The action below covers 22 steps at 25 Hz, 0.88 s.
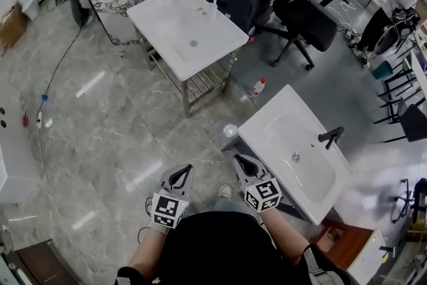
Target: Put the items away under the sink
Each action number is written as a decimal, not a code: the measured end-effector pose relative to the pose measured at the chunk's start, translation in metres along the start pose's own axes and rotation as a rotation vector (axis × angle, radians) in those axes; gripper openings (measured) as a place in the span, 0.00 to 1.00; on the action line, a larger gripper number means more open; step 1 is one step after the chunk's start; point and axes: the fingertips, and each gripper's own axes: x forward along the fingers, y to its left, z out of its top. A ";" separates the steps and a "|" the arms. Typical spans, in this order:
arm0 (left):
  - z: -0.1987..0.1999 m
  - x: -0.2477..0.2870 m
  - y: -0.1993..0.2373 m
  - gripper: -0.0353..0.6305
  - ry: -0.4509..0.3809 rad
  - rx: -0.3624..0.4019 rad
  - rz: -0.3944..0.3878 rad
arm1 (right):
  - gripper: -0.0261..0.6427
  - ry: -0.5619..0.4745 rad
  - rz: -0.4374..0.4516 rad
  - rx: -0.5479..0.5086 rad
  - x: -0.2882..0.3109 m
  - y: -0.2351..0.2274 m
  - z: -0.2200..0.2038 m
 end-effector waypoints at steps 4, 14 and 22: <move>0.025 -0.008 0.006 0.09 -0.045 0.002 0.017 | 0.11 -0.024 0.022 -0.062 -0.002 0.011 0.022; 0.058 -0.024 0.026 0.09 -0.127 -0.037 0.046 | 0.11 -0.095 0.013 -0.164 -0.014 0.029 0.056; 0.062 -0.026 0.019 0.09 -0.140 -0.028 0.021 | 0.11 -0.124 -0.008 -0.167 -0.029 0.038 0.056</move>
